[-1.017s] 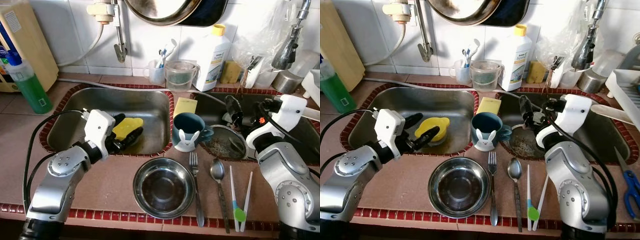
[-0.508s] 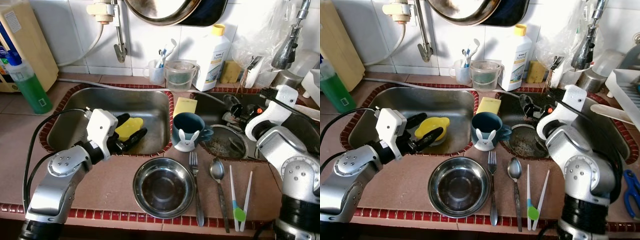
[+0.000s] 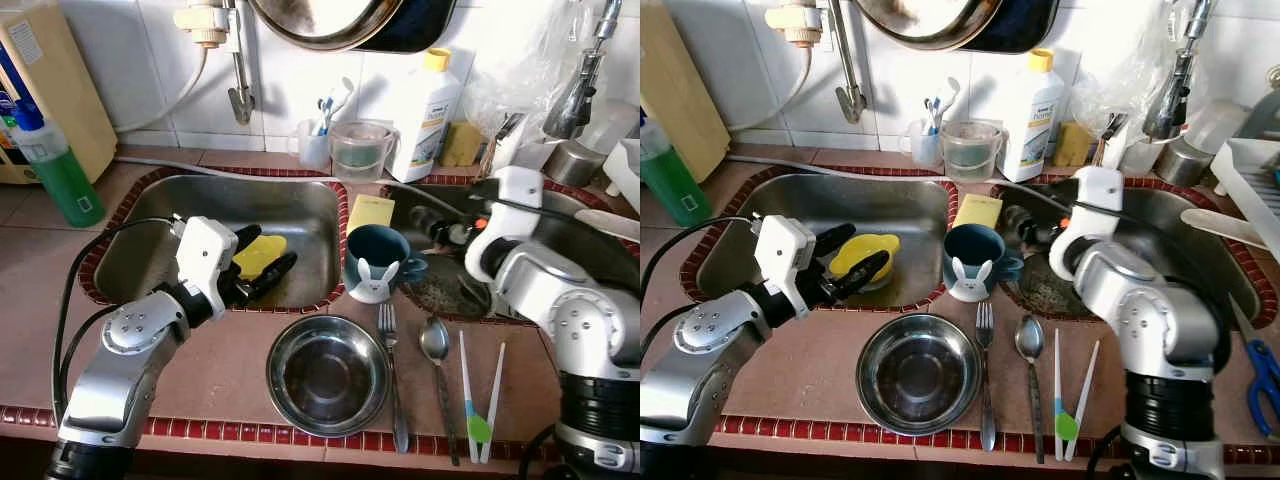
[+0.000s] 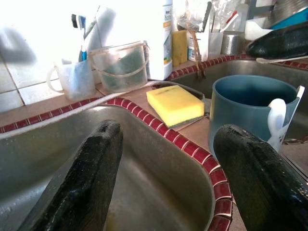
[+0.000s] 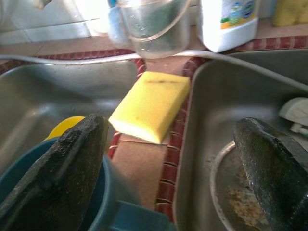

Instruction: Kitchen organization

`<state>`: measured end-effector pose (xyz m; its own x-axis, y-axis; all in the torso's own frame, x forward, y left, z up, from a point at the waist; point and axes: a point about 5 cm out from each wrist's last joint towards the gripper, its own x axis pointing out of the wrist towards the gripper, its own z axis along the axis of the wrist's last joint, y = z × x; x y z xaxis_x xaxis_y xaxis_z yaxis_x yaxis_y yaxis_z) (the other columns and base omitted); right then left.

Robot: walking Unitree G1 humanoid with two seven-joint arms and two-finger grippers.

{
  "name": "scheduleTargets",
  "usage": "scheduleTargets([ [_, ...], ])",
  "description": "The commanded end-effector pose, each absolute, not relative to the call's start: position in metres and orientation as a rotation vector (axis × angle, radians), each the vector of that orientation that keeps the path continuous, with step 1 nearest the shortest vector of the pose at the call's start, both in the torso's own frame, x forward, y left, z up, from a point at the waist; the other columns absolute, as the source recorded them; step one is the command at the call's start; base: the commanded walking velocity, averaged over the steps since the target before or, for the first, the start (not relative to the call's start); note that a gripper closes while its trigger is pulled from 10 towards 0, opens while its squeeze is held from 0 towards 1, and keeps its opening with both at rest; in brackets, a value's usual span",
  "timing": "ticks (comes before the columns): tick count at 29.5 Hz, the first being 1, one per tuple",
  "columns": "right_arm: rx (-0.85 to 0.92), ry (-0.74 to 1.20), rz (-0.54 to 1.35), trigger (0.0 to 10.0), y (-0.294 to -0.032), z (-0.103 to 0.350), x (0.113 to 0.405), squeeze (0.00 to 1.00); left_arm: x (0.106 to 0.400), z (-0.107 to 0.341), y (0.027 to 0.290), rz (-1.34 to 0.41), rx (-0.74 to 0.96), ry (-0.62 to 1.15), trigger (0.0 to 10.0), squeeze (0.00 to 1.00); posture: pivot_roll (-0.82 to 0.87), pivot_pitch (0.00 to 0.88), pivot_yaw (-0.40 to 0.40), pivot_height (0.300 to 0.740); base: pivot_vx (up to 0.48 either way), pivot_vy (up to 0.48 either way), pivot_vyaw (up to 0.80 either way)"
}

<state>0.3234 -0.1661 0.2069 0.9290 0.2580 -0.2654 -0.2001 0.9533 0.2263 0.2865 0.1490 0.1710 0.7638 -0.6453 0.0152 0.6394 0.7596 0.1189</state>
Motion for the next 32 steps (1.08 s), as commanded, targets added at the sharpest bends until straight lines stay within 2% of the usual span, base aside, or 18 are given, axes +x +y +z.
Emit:
scheduleTargets([
  [1, 0.184, 0.293, 0.244, 10.0, -0.164, 0.21, 0.326, 0.0, 0.286, 0.175, 0.146, -0.706, 0.112, -0.068, 10.0, 0.0, -0.08, 0.034, -0.02, 0.74, 0.0, 0.0, 0.0],
  [24, 0.212, 0.428, 0.372, 10.0, -0.142, 0.187, 0.309, 0.0, 0.285, 0.175, 0.147, -0.675, 0.101, -0.076, 10.0, 0.0, -0.07, 0.05, -0.038, 0.74, 0.0, 0.0, 0.0],
  [25, 0.213, 0.431, 0.371, 9.6, -0.141, 0.185, 0.308, 0.0, 0.284, 0.175, 0.147, -0.674, 0.1, -0.076, 10.0, 0.0, -0.08, 0.052, -0.037, 0.74, 0.0, 0.0, 0.0],
  [26, 0.224, 0.441, 0.372, 6.3, -0.141, 0.184, 0.307, 0.0, 0.285, 0.175, 0.147, -0.673, 0.1, -0.077, 10.0, 0.0, -0.08, 0.052, -0.037, 0.74, 0.0, 0.0, 0.0],
  [27, 0.228, 0.447, 0.373, 6.0, -0.14, 0.182, 0.306, 0.0, 0.285, 0.175, 0.147, -0.673, 0.1, -0.077, 10.0, 0.0, -0.08, 0.052, -0.036, 0.74, 0.0, 0.0, 0.0],
  [28, 0.229, 0.449, 0.371, 4.4, -0.14, 0.182, 0.305, 0.0, 0.285, 0.175, 0.147, -0.672, 0.101, -0.076, 10.0, 0.0, -0.08, 0.052, -0.035, 0.74, 0.0, 0.0, 0.0],
  [29, 0.237, 0.452, 0.358, 0.0, -0.142, 0.181, 0.305, 0.0, 0.285, 0.175, 0.147, -0.67, 0.1, -0.076, 10.0, 0.0, -0.08, 0.053, -0.034, 0.74, 0.0, 0.0, 0.0],
  [32, 0.244, 0.446, 0.339, 0.0, -0.145, 0.182, 0.306, 0.0, 0.285, 0.175, 0.147, -0.67, 0.101, -0.077, 10.0, 0.0, -0.08, 0.05, -0.031, 0.74, 0.0, 0.0, 0.0],
])
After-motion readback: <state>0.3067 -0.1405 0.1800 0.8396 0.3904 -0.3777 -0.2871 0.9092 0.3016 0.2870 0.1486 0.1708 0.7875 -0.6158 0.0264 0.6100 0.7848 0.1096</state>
